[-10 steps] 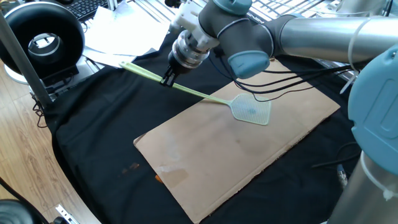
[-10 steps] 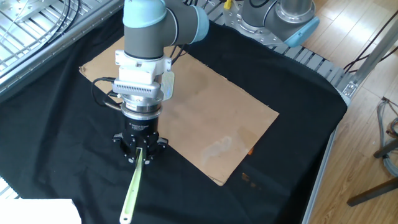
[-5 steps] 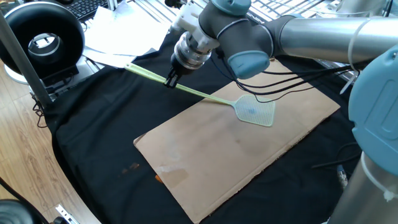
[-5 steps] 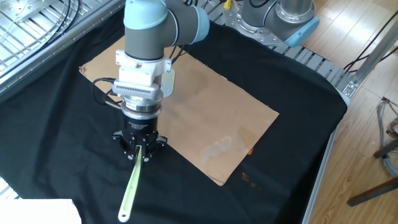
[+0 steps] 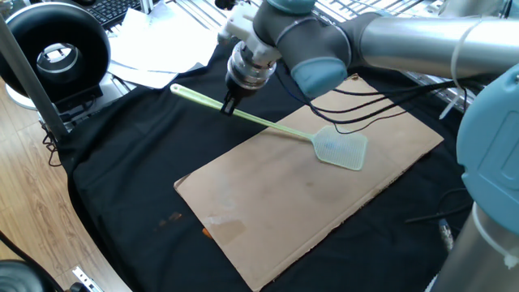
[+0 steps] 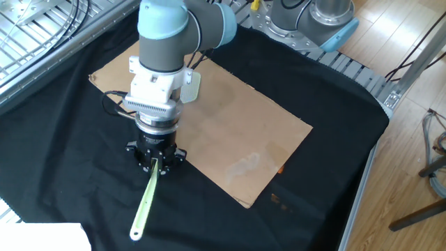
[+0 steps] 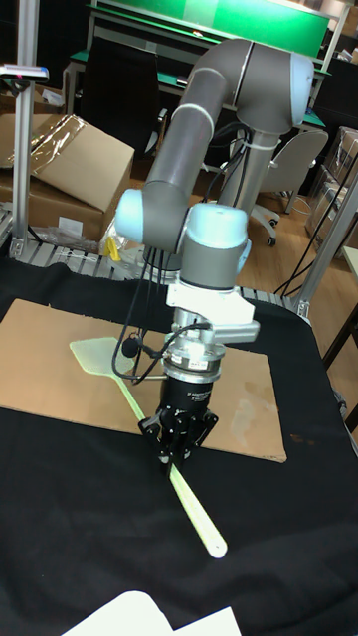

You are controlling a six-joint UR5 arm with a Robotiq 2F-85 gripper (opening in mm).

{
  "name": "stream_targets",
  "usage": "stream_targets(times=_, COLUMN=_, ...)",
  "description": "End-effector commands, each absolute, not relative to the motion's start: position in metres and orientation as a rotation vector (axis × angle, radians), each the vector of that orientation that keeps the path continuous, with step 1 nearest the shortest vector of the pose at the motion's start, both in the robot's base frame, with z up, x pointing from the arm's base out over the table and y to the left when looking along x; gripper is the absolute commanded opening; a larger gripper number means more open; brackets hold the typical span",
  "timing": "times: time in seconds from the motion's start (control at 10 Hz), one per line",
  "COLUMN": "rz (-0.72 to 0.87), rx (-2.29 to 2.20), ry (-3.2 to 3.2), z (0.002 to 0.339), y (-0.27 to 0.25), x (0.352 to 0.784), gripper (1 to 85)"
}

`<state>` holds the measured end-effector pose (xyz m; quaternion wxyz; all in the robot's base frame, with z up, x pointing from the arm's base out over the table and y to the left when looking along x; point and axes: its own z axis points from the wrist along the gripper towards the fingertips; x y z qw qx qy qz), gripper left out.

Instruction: Swat with a flyswatter

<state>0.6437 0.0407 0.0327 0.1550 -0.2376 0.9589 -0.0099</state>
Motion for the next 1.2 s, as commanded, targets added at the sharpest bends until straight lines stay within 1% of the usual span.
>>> stream_targets(times=0.0, rz=-0.093, rx=-0.634, ry=2.907, z=0.054, y=0.027, x=0.638, gripper=1.0)
stream_targets(times=0.1, rz=-0.092, rx=-0.579, ry=2.961, z=0.059, y=0.021, x=0.638, gripper=1.0)
stream_targets(times=0.3, rz=-0.033, rx=-0.294, ry=3.053, z=0.06, y=0.028, x=0.633, gripper=1.0)
stream_targets(times=0.5, rz=-0.072, rx=-0.073, ry=3.076, z=0.059, y=0.021, x=0.631, gripper=1.0)
stream_targets(times=0.6, rz=-0.088, rx=0.005, ry=3.076, z=0.061, y=0.016, x=0.631, gripper=1.0)
stream_targets(times=0.8, rz=-0.049, rx=0.08, ry=3.096, z=0.076, y=0.014, x=0.627, gripper=1.0)
stream_targets(times=0.9, rz=-0.054, rx=0.088, ry=3.107, z=0.08, y=0.01, x=0.624, gripper=1.0)
stream_targets(times=1.0, rz=-0.096, rx=0.072, ry=3.092, z=0.081, y=0.001, x=0.626, gripper=1.0)
stream_targets(times=1.1, rz=-0.185, rx=-0.005, ry=3.08, z=0.087, y=-0.017, x=0.625, gripper=1.0)
